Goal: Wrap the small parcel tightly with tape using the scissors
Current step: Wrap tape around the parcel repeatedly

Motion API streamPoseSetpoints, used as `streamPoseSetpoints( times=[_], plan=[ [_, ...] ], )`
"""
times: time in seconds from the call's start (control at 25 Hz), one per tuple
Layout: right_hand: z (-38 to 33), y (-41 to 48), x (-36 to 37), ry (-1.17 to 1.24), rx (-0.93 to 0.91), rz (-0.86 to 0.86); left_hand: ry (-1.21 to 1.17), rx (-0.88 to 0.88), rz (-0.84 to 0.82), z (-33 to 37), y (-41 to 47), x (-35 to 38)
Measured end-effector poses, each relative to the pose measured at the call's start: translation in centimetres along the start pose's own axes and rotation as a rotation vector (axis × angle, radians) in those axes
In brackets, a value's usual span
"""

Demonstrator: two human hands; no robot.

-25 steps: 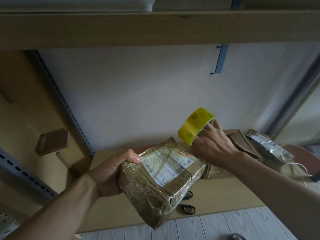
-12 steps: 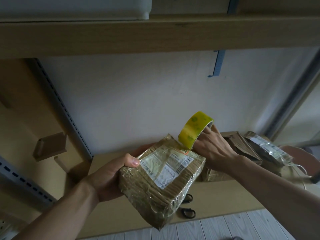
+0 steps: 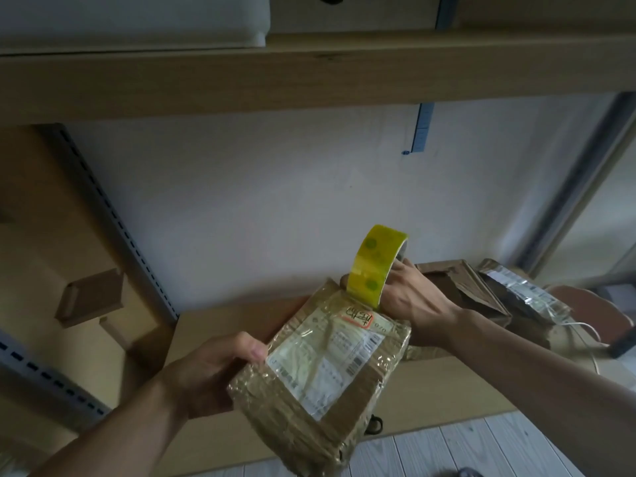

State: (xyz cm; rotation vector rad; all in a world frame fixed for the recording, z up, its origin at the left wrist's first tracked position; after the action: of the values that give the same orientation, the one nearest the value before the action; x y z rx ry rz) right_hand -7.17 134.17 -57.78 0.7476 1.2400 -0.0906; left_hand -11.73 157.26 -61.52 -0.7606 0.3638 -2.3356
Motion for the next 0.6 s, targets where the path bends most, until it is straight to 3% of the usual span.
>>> streamPoseSetpoints(
  times=[0.24,0.44,0.6],
  plan=[
    [-4.0,2.2,0.7,-0.133,-0.160,0.042,0.144,-0.038,0.073,1.4,2.1,2.1],
    [-2.3,1.5,1.1,-0.165,-0.087,0.029,0.181,0.006,0.178,1.3,2.9,1.8],
    [0.5,-0.2,1.5,-0.232,-0.032,-0.082,0.142,0.142,0.155,2.4,1.5,1.6]
  ],
)
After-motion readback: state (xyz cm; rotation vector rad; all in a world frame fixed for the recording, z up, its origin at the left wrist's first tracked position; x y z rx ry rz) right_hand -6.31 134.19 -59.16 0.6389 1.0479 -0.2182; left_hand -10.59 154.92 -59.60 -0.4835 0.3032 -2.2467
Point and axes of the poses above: each hand's wrist, its own y-axis towards the middle knuckle, its own x-axis out of the palm, z = x × y, the point moved 5 cm from there along y, towards the middle knuckle, and after that the axes turned 8 degrees about -x, right-handed, at the moved point
